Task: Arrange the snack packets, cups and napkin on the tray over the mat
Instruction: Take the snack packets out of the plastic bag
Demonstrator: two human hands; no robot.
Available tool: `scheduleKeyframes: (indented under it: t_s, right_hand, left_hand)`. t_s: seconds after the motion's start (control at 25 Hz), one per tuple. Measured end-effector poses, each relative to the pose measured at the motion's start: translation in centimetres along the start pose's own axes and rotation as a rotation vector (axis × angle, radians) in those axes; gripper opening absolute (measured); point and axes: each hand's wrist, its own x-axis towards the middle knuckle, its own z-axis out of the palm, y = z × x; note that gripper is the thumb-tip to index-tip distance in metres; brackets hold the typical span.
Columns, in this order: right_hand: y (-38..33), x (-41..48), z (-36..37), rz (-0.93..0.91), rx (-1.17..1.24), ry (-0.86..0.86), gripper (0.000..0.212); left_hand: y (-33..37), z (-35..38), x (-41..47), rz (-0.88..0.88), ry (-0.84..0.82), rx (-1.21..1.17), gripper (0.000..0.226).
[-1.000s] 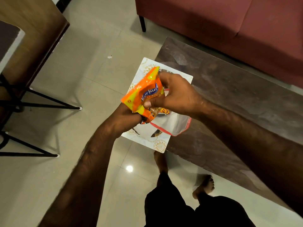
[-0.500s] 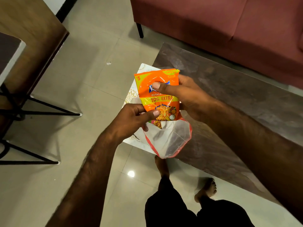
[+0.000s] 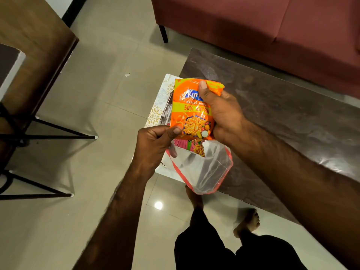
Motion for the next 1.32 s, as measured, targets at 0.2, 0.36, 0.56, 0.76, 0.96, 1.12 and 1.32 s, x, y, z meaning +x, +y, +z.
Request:
scheduleKeyframes:
  t_s: [0.2, 0.36, 0.56, 0.76, 0.96, 1.12, 1.32]
  right_hand:
    - [-1.0, 0.7, -2.0, 0.071, -0.234, -0.234, 0.038]
    - [-1.1, 0.8, -5.2, 0.015, -0.267, -0.193, 0.038]
    - [-2.0, 3.5, -11.8, 0.038, 0.008, 0.140, 0.038]
    - [3.6, 5.7, -16.9, 0.202, 0.083, 0.302, 0.050]
    - [10.0, 9.7, -18.5, 0.341, -0.010, 0.444, 0.048]
    - [13.4, 14.2, -19.9, 0.410, -0.143, 0.453, 0.044]
    - [14.5, 17.1, -20.4, 0.316, -0.241, 0.437, 0.044]
  left_hand:
    - [-0.5, -0.2, 0.4, -0.020, 0.062, 0.015, 0.037]
    - [-0.2, -0.1, 0.3, -0.008, 0.036, 0.119, 0.024]
    - [0.0, -0.9, 0.8, 0.042, 0.030, 0.361, 0.040]
    - [0.4, -1.1, 0.8, 0.073, 0.031, 0.511, 0.056]
    - [0.6, -2.0, 0.4, 0.023, 0.034, 0.637, 0.072]
    - [-0.2, -2.2, 0.3, -0.038, 0.048, 0.674, 0.078]
    - [-0.7, -1.8, 0.6, -0.057, 0.058, 0.630, 0.077]
